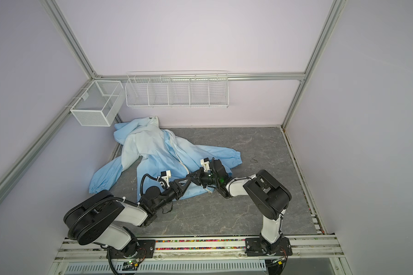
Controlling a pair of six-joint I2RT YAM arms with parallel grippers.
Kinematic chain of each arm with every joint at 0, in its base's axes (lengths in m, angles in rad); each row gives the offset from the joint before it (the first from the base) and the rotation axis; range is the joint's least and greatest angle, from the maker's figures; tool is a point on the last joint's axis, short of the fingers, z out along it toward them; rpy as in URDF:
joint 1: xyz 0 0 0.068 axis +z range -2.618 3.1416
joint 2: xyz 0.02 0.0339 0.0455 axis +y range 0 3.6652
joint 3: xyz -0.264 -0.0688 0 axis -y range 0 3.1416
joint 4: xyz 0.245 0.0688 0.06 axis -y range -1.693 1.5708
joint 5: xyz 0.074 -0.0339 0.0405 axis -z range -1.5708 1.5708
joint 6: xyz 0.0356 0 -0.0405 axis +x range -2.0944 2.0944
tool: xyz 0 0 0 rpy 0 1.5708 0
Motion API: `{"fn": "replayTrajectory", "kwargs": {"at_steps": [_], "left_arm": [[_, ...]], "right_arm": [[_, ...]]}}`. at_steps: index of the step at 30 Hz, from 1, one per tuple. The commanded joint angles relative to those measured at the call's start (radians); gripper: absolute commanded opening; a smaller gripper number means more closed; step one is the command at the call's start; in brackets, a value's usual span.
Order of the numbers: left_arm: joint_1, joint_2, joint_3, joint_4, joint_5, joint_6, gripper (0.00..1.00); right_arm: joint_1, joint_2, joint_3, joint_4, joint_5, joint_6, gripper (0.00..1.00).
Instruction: Zip up the jacket
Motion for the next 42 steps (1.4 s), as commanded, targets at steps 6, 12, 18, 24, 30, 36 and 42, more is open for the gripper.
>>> {"fn": "replayTrajectory", "kwargs": {"at_steps": [6,12,18,24,30,36,42], "left_arm": [[0.019,-0.019,-0.038,-0.013,-0.028,-0.007,0.36],[0.029,-0.018,-0.045,-0.01,-0.024,-0.009,0.35],[0.031,-0.013,-0.038,-0.001,-0.012,-0.006,0.25],[0.031,0.011,-0.016,0.026,0.029,-0.001,0.18],[0.031,0.072,-0.005,0.092,0.047,-0.007,0.12],[0.03,0.117,0.0,0.122,0.06,-0.012,0.01],[0.03,0.11,-0.006,0.122,0.054,-0.006,0.0]], "right_arm": [[-0.007,-0.005,-0.028,0.022,-0.036,-0.003,0.07],[-0.016,-0.01,-0.037,0.024,-0.04,-0.006,0.07],[-0.022,-0.01,-0.044,0.022,-0.04,-0.008,0.07],[-0.022,-0.01,-0.04,0.022,-0.041,-0.01,0.07],[-0.022,-0.01,-0.039,0.022,-0.041,-0.01,0.07],[-0.022,-0.01,-0.04,0.022,-0.04,-0.009,0.07],[-0.022,-0.012,-0.038,0.011,-0.039,-0.016,0.07]]}}
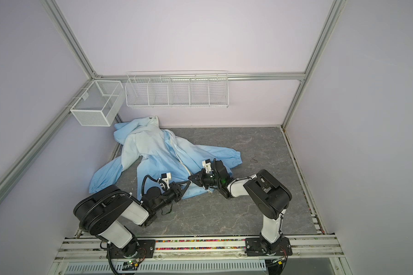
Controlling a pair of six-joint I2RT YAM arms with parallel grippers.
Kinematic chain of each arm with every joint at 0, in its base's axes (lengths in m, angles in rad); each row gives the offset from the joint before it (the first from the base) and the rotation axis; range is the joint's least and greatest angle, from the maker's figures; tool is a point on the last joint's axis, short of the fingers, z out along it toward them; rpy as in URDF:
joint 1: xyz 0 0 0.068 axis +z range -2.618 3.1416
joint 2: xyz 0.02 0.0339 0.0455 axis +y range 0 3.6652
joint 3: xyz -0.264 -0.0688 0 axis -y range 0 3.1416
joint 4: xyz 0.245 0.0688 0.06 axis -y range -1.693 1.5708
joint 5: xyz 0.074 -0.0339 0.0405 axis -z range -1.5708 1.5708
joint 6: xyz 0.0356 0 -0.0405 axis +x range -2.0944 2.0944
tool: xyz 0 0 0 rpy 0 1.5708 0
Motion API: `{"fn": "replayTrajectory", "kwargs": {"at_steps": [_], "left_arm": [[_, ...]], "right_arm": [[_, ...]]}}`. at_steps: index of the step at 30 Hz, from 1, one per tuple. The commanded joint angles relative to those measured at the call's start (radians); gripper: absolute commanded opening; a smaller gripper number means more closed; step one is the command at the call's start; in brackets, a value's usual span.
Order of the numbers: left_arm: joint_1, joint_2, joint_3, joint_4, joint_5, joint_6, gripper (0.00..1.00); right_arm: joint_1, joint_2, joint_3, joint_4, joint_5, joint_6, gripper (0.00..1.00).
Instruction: Zip up the jacket
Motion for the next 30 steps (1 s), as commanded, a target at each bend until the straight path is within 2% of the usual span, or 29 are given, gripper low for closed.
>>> {"fn": "replayTrajectory", "kwargs": {"at_steps": [1,3,7,11,14,18,21,23,24,27,30], "left_arm": [[0.003,0.003,0.011,0.051,0.007,0.003,0.0],[0.003,0.001,0.008,0.051,0.004,0.005,0.0],[0.004,-0.004,-0.005,0.052,-0.01,0.011,0.0],[0.012,-0.011,-0.024,0.051,-0.021,0.017,0.0],[0.015,-0.012,-0.035,0.042,-0.031,0.022,0.0],[0.015,-0.015,-0.045,0.015,-0.042,0.032,0.0],[0.015,-0.024,-0.047,-0.013,-0.049,0.043,0.0],[0.015,-0.039,-0.049,-0.04,-0.055,0.053,0.0],[0.015,-0.049,-0.048,-0.056,-0.057,0.058,0.0],[0.015,-0.109,-0.039,-0.153,-0.06,0.083,0.0],[0.015,-0.236,-0.017,-0.339,-0.07,0.129,0.0]], "right_arm": [[-0.005,-0.015,-0.009,0.001,-0.018,-0.013,0.07],[-0.007,-0.023,-0.011,-0.019,-0.016,-0.026,0.11],[-0.025,-0.072,-0.023,-0.109,-0.008,-0.085,0.3],[-0.047,-0.177,-0.027,-0.31,0.013,-0.215,0.45],[-0.056,-0.278,-0.018,-0.541,0.061,-0.359,0.51],[-0.057,-0.438,-0.008,-0.855,0.199,-0.566,0.62],[-0.058,-0.546,0.018,-1.086,0.363,-0.7,0.76],[-0.061,-0.614,0.031,-1.201,0.485,-0.761,0.99],[-0.063,-0.639,0.037,-1.239,0.536,-0.775,0.89],[-0.079,-0.69,0.058,-1.317,0.622,-0.814,0.89],[-0.105,-0.7,0.054,-1.312,0.619,-0.823,0.89]]}}
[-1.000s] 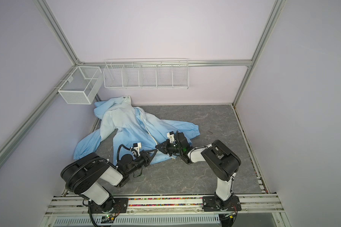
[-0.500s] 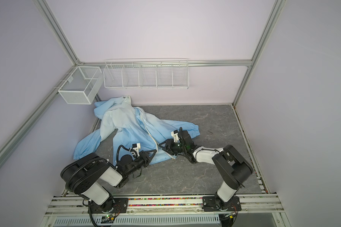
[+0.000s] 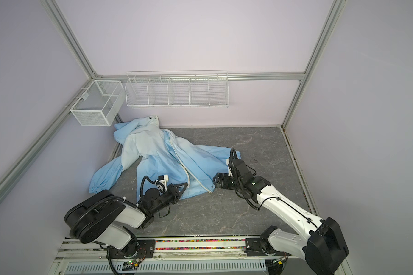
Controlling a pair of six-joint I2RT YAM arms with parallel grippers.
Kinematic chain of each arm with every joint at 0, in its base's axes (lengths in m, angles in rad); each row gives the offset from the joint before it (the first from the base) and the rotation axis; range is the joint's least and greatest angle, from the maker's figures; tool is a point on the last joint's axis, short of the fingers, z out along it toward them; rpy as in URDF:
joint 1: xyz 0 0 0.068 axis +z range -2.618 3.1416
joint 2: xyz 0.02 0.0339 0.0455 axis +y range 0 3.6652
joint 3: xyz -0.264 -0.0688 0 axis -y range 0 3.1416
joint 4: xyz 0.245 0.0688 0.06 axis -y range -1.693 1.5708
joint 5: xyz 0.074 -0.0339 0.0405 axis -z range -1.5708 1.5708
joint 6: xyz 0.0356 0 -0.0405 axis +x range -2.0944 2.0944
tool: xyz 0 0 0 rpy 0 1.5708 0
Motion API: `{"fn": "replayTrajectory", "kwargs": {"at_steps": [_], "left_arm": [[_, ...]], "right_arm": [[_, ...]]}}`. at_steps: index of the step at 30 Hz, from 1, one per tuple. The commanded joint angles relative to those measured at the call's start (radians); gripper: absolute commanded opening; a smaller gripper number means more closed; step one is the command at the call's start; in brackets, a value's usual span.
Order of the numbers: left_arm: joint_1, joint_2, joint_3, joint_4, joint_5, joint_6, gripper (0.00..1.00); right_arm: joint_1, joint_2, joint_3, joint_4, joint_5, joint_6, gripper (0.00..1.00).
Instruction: Zip up the jacket
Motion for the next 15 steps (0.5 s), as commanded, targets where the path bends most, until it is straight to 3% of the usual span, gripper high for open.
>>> {"fn": "replayTrajectory", "kwargs": {"at_steps": [1,4,5,7,11,15], "left_arm": [[0.006,-0.15,0.036,-0.255,-0.03,0.083,0.0],[0.0,-0.382,0.125,-0.664,-0.087,0.179,0.0],[0.0,-0.462,0.151,-0.789,-0.115,0.203,0.0],[0.0,-0.595,0.179,-1.006,-0.192,0.206,0.0],[0.017,-0.779,0.161,-1.143,-0.241,0.231,0.0],[0.017,-0.816,0.148,-1.172,-0.233,0.231,0.0]], "right_arm": [[-0.027,-0.008,0.001,-0.081,0.06,-0.087,0.89],[-0.055,-0.004,-0.021,-0.035,-0.05,-0.084,0.91],[-0.057,0.006,-0.015,-0.026,-0.108,-0.102,0.97],[-0.057,0.028,-0.006,-0.012,-0.174,-0.138,0.9],[-0.057,0.057,-0.034,0.082,-0.304,-0.169,0.88],[-0.056,0.133,-0.024,0.101,-0.374,-0.194,0.84]]}}
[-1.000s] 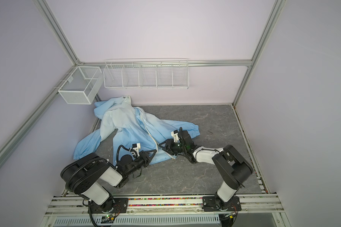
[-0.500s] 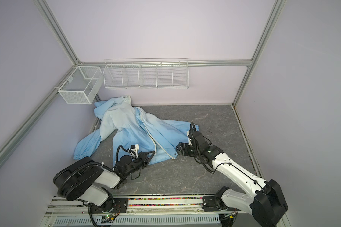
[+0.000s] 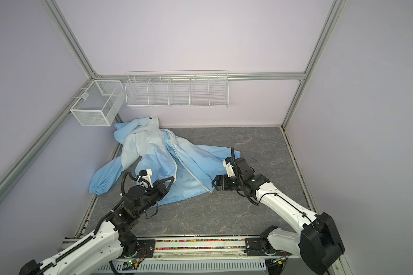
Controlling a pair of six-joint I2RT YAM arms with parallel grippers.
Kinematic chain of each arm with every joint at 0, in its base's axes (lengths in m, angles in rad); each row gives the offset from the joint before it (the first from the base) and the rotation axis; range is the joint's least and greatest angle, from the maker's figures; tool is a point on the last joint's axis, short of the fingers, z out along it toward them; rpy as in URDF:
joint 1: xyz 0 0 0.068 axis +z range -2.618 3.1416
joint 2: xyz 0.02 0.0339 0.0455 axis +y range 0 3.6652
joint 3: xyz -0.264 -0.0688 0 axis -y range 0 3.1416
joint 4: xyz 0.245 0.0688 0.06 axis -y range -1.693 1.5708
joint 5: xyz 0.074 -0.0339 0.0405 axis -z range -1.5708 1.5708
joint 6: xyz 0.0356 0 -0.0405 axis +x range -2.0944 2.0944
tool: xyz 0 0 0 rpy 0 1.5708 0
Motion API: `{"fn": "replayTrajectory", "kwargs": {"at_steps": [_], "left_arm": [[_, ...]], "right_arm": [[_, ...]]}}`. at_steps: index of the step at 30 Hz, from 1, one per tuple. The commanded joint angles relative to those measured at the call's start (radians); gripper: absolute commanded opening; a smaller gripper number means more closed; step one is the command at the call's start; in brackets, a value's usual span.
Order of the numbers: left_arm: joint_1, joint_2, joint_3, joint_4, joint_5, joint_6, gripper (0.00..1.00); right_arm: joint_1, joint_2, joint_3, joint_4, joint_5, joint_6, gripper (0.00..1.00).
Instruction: Zip up the jacket
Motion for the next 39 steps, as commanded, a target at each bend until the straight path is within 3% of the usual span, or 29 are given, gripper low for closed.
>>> {"fn": "replayTrajectory", "kwargs": {"at_steps": [1,7,11,22,39], "left_arm": [[0.004,-0.003,-0.015,-0.137,-0.03,0.031,0.0],[0.004,0.067,-0.002,-0.068,-0.001,0.032,0.0],[0.004,0.109,0.009,-0.053,0.007,0.034,0.0],[0.004,0.077,-0.01,-0.066,0.0,0.022,0.0],[0.004,0.045,-0.02,-0.073,-0.005,0.013,0.0]], "right_arm": [[0.0,0.065,-0.004,0.049,-0.123,-0.06,0.83],[0.007,0.18,0.015,0.07,-0.178,-0.1,0.72],[0.018,0.243,0.032,0.077,-0.204,-0.134,0.71],[0.025,0.386,0.08,0.097,-0.181,-0.172,0.66],[0.024,0.511,0.15,0.126,-0.207,-0.192,0.44]]}}
